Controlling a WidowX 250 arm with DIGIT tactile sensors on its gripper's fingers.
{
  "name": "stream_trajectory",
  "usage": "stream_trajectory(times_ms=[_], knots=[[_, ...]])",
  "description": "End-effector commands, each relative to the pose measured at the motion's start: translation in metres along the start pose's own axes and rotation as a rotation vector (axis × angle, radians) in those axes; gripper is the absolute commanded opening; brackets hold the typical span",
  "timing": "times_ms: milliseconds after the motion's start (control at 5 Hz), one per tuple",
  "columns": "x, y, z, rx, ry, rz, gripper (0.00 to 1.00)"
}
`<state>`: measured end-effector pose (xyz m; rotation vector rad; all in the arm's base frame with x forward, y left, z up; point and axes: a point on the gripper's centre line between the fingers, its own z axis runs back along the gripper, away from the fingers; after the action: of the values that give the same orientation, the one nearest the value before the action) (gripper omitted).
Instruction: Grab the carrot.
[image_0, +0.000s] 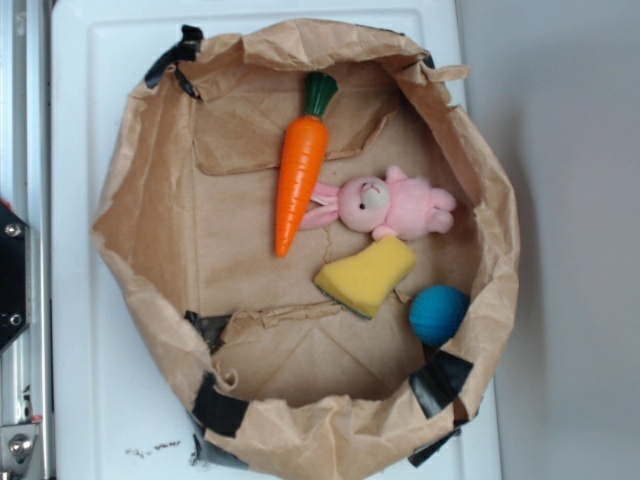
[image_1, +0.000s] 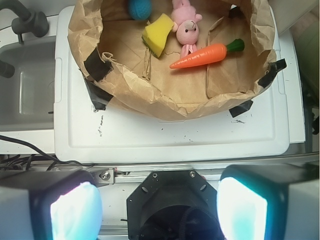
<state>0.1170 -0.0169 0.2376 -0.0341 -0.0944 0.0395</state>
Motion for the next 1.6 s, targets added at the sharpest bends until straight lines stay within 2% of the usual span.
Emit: stream_trajectory(times_ms=[0, 200, 400, 600, 1200, 1400], knots=[[0.0, 0.0, 0.0, 0.0, 0.0, 0.0, 1.0], [0.049, 0.002, -0.005, -0.03, -0.016, 0.144, 1.0], [0.085, 0.017, -0.024, -0.034, -0.059, 0.305, 1.0], [0.098, 0.047, -0.042, 0.03, -0.071, 0.549, 1.0], [0.098, 0.047, -0.042, 0.03, -0.071, 0.549, 1.0], [0.111, 0.048, -0.087, 0.046, -0.131, 0.679, 1.0]])
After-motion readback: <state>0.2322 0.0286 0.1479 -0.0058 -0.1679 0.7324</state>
